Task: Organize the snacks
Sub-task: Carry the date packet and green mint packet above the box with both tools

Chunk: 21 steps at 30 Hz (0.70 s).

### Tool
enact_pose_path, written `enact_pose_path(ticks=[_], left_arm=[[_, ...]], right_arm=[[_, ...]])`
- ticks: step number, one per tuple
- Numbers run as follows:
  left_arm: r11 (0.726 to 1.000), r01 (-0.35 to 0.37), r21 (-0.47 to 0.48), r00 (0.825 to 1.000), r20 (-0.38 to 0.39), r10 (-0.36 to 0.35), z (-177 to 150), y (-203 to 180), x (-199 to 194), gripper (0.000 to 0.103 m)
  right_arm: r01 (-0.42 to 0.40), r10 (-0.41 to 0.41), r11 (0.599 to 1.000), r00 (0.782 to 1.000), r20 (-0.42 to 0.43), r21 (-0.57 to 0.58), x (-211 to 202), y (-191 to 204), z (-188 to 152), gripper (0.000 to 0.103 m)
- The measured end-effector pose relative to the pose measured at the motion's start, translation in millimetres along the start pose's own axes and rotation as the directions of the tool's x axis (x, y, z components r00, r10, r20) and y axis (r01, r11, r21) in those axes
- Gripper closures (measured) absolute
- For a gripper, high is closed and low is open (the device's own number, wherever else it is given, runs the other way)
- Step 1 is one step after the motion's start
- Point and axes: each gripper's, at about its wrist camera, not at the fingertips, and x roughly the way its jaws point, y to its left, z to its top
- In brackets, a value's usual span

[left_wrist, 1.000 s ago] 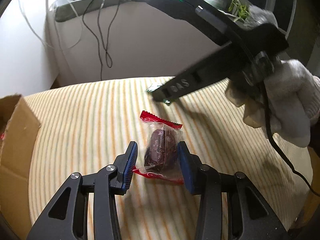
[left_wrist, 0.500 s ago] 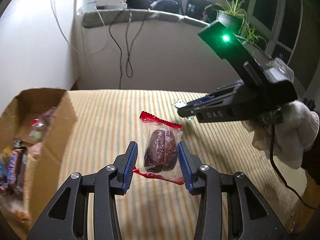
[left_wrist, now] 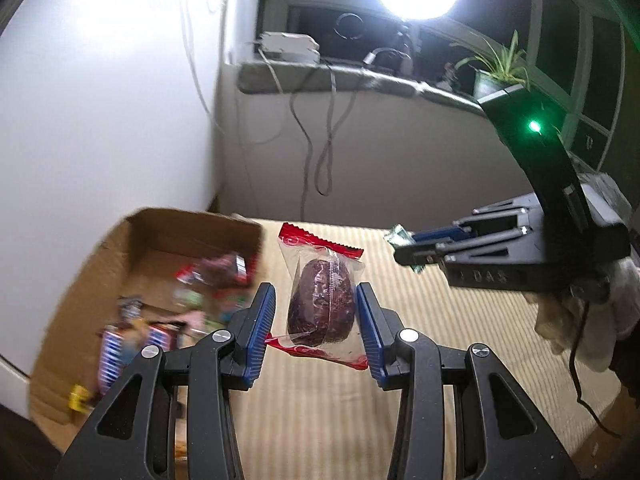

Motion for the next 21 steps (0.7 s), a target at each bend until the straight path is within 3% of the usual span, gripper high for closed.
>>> enact_pose_path(ticks=[21], left_arm=[[0.987,-0.138,-0.087,0.989,0.041,0.142,11.1,83.8,-19.7,0.063]], right_arm=[[-0.115,0.12,0.991,0.99,0.073,-0.068,16.1,97.3,53.2,0.083]])
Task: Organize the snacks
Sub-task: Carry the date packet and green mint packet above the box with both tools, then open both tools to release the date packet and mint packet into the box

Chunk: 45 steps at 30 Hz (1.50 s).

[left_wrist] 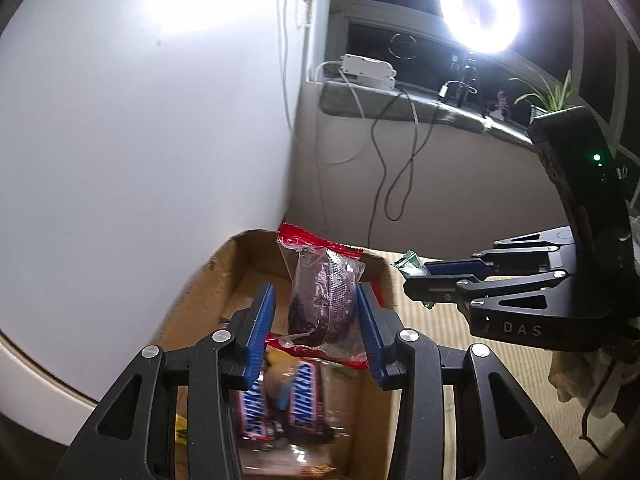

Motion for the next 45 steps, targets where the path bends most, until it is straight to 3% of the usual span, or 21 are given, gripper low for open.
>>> enact_pose_path(ticks=[11,29,32,34,37,40,42,45], left_arm=[[0.998,-0.051,-0.045,0.998,-0.026,0.05,1.3,25.4,15.8,0.063],[0.995,-0.088,-0.047,0.996,-0.027,0.087,7.0,33.0,29.2,0.062],[0.994,-0.096,-0.055,0.995,-0.026,0.094,8.1,35.6,28.6,0.046],[0.994,-0.096,-0.055,0.995,-0.021,0.095,9.8,35.6,27.7,0.045],[0.993,-0.104,-0.049,0.994,-0.017,0.103,11.1,34.0,26.1,0.036],[0.993,-0.105,-0.049,0.994,-0.016,0.105,12.2,32.6,23.8,0.033],[0.993,-0.111,-0.049,0.994,-0.014,0.111,13.2,31.6,22.2,0.025],[0.992,-0.116,-0.057,0.993,-0.01,0.115,13.0,30.9,17.4,0.023]], right_arm=[[-0.013,0.013,1.0,1.0,-0.013,-0.028,30.1,18.0,12.4,0.083],[-0.036,0.033,0.996,0.999,-0.037,-0.085,53.5,27.8,10.4,0.08],[-0.021,0.018,0.994,0.999,-0.033,-0.106,52.6,30.2,8.4,0.068],[-0.007,0.005,0.993,1.0,-0.02,-0.115,50.5,31.0,6.0,0.05],[0.002,-0.004,0.992,1.0,-0.01,-0.123,46.9,32.1,2.2,0.045],[0.032,-0.031,0.989,1.0,0.006,-0.142,42.0,34.6,-2.2,0.035],[0.043,-0.041,0.988,0.999,0.016,-0.151,37.4,35.6,-5.6,0.032],[0.057,-0.052,0.986,0.998,0.037,-0.158,29.4,37.0,-8.8,0.026]])
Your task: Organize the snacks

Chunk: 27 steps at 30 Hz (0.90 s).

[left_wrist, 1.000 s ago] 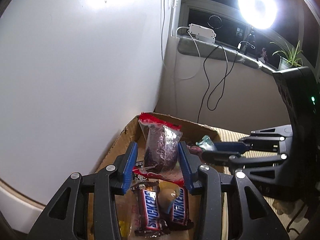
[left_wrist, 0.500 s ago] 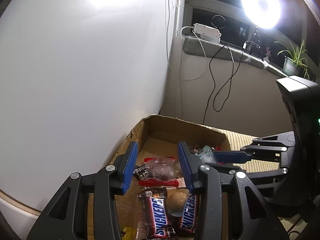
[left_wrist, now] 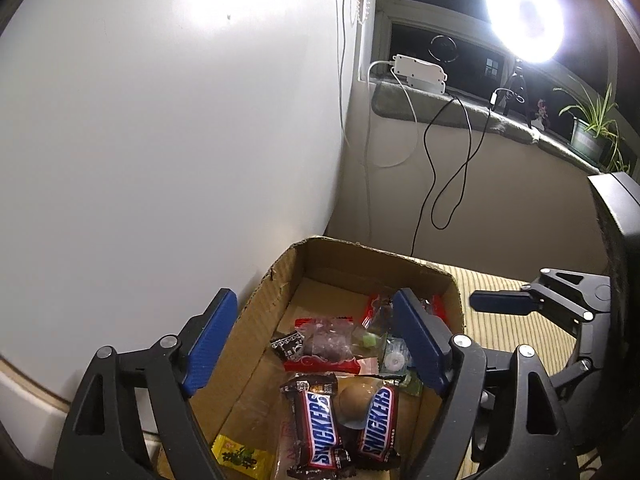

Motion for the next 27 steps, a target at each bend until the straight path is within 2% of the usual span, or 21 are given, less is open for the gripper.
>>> enact_pose_path(ticks=[3,8,11,20,27], left_arm=[[1.0,0.003,-0.002,1.0,-0.004,-0.003,-1.7,-1.2,-4.2,0.022],[1.0,-0.003,0.006,1.0,0.012,0.003,-6.0,-3.4,-15.3,0.023],[1.0,-0.009,-0.006,0.999,0.033,0.009,-8.0,-3.1,-26.4,0.023],[0.999,-0.033,-0.017,0.996,0.08,0.035,-17.9,-3.9,-58.4,0.022],[0.998,-0.059,-0.01,0.994,0.088,0.06,-32.2,-8.9,-72.0,0.022]], right_arm=[[0.02,-0.02,1.0,1.0,0.022,-0.007,-9.3,2.7,-3.7,0.021],[0.041,-0.041,0.999,0.998,0.052,0.002,-23.5,5.0,-10.5,0.019],[0.058,-0.059,0.998,0.995,0.077,0.005,-34.8,7.4,-15.3,0.013],[0.088,-0.098,0.993,0.986,0.137,0.079,-63.9,4.0,-29.1,0.005],[0.129,-0.147,0.986,0.973,0.181,0.107,-83.1,6.5,-34.3,0.0]])
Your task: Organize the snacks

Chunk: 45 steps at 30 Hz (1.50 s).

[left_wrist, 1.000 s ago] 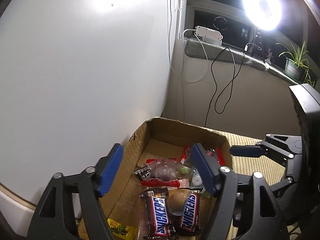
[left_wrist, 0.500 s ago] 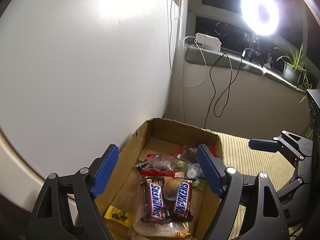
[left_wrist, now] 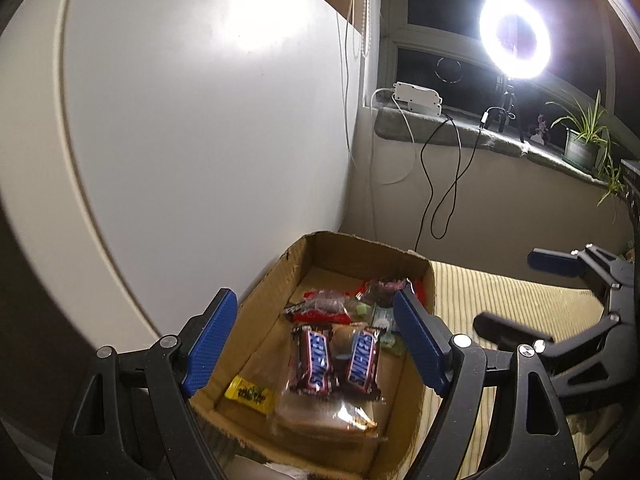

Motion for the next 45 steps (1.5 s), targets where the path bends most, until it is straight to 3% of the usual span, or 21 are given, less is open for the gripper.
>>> enact_pose_path(ticks=[11,20,45], left_arm=[[1.0,-0.008,-0.014,1.0,-0.009,0.008,-20.9,-2.3,-24.9,0.022],[1.0,-0.015,-0.024,0.999,-0.041,0.014,-36.8,-4.3,-34.4,0.022],[0.999,-0.035,-0.013,0.999,-0.013,0.035,-41.5,-14.2,-55.9,0.022]], right_arm=[[0.078,-0.081,0.996,0.996,0.049,0.051,-35.9,8.4,-8.9,0.0],[0.08,-0.082,0.996,0.995,0.057,0.042,-46.3,11.2,-20.1,0.0],[0.073,-0.077,0.996,0.995,0.068,0.052,-60.9,7.3,-32.5,0.0]])
